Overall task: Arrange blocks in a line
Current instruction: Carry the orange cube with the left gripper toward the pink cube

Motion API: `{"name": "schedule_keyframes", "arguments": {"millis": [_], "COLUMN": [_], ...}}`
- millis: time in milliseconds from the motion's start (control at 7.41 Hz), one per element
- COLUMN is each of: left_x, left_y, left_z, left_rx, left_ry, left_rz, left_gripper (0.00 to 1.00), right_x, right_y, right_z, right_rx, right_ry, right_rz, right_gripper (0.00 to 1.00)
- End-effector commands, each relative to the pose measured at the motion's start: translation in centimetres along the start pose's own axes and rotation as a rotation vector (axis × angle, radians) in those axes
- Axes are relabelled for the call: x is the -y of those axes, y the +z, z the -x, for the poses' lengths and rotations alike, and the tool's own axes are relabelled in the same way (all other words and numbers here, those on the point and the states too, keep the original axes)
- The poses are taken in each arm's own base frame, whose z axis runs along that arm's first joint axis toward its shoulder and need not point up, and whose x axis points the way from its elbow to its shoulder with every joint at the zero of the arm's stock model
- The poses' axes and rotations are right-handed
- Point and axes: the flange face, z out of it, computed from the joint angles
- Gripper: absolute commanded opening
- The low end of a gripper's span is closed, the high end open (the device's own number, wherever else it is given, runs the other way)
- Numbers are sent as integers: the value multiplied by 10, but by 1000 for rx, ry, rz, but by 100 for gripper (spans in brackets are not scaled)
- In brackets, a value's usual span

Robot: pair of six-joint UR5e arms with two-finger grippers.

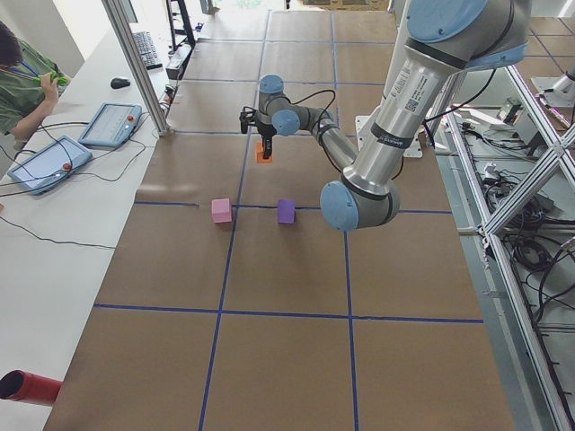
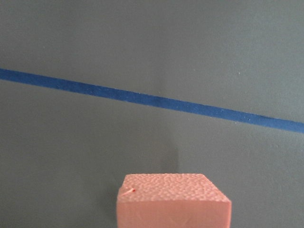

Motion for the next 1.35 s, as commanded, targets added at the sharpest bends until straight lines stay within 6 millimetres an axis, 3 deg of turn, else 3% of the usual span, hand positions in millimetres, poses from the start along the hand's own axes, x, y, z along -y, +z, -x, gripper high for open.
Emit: {"name": "schedule_keyframes", "arguments": {"millis": [0, 270, 405, 1214], "left_x": [19, 38, 36, 53], "left_y": [-31, -31, -26, 22], "left_z": [66, 129, 140, 168], "left_rx": [65, 97, 92, 117], "left_ry": [70, 96, 94, 78], "left_rz": [-20, 13, 28, 45], "left_gripper": [0, 0, 0, 0], "right_x": [0, 0, 0, 0], "right_y": [0, 0, 0, 0], "right_z": [0, 0, 0, 0], "right_rx": [-1, -1, -1, -1], "right_ry": [0, 0, 0, 0], "right_rz": [0, 0, 0, 0], "right_gripper": [100, 100, 100, 100]}}
